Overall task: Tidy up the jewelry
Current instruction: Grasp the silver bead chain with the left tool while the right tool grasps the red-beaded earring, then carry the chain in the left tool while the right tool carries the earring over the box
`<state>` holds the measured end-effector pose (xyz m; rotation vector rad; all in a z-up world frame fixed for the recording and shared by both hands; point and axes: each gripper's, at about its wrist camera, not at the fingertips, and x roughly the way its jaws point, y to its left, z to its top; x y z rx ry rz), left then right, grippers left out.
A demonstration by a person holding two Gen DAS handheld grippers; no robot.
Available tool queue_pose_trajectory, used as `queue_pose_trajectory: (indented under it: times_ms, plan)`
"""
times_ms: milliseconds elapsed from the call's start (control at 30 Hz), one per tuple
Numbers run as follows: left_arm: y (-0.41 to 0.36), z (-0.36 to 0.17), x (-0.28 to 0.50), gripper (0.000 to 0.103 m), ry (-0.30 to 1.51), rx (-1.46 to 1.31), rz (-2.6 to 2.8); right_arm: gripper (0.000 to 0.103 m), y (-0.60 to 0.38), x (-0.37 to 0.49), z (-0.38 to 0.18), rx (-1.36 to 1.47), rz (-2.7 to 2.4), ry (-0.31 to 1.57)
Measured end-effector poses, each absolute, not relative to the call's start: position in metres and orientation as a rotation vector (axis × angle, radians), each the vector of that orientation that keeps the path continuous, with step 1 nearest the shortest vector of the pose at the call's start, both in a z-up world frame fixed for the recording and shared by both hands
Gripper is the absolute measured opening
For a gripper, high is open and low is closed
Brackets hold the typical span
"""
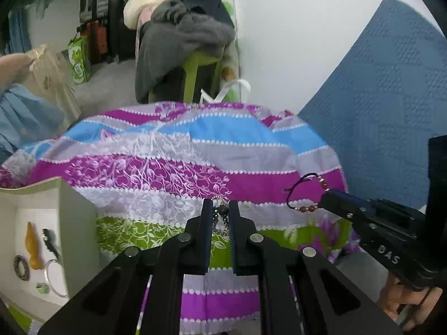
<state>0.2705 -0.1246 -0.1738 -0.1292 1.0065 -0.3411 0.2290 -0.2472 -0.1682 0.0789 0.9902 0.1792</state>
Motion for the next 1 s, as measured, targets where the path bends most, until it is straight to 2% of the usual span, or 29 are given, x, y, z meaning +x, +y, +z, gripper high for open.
queue_pose_trajectory:
  times_ms: [433, 1000]
  plan:
    - [-0.077, -0.084, 0.232, 0.008, 0.890, -0.137, -0.334, 0.006, -0.211, 0.213, -0.100, 0.034, 0.171, 0.923]
    - [0.011, -0.009, 0.213, 0.009, 0.812, -0.150, -0.238, 0.006, -0.126, 0.207, -0.025, 0.004, 0.234, 0.807]
